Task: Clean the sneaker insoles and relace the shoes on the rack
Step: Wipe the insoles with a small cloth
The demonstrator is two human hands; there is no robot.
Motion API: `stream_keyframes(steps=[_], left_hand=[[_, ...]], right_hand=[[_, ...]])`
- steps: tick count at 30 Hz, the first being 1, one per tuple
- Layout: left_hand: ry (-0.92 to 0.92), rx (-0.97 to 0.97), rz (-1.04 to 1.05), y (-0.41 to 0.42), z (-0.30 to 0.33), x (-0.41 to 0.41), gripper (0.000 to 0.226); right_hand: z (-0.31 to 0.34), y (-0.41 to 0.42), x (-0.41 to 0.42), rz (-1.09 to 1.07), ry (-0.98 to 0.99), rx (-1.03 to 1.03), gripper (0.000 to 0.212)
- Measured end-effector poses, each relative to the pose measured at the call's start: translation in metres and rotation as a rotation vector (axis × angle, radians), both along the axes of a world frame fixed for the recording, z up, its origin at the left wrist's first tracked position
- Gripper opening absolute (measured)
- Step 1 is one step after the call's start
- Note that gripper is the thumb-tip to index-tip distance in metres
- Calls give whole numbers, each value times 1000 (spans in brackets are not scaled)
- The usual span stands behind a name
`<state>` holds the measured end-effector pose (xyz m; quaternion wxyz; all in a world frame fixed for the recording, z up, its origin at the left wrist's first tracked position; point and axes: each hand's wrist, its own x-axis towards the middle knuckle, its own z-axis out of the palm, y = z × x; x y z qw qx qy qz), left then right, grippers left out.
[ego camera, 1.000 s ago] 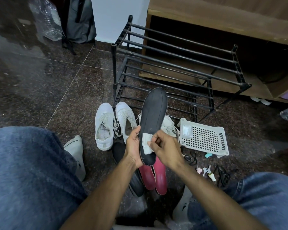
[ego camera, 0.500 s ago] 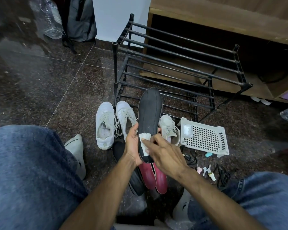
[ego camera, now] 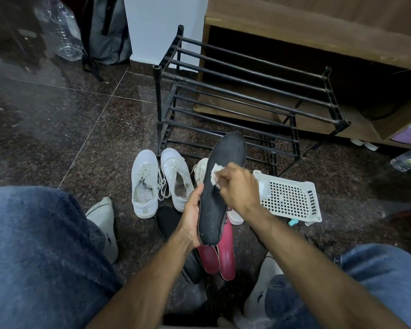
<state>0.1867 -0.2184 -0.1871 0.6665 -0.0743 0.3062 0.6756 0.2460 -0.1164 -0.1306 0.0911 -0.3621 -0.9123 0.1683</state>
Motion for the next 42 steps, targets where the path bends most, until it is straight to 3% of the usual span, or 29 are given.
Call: stream_keyframes(steps=[6, 13, 20, 26, 33, 39, 42], left_hand=[[-22, 27, 74, -3, -6, -5, 63], [25, -44, 6, 1, -1, 3, 56], [-6, 1, 86, -3, -1, -6, 55], [-24, -16, 52, -1, 2, 3, 48], [-25, -21, 36, -7, 2, -4, 58], [-44, -18, 61, -3, 3, 2, 48], [-65, -1, 71, -4, 2, -2, 51]], right_hand=[[-4, -58, 36, 245, -89, -42, 18], [20, 2, 3, -10, -132, 95, 18], [9, -54, 30, 203, -184, -1, 23], [13, -16, 10, -10, -169, 78, 22], [16, -55, 29, 245, -211, 39, 23], [15, -15, 7, 45, -204, 122, 19], [15, -26, 14, 120, -220, 85, 18]])
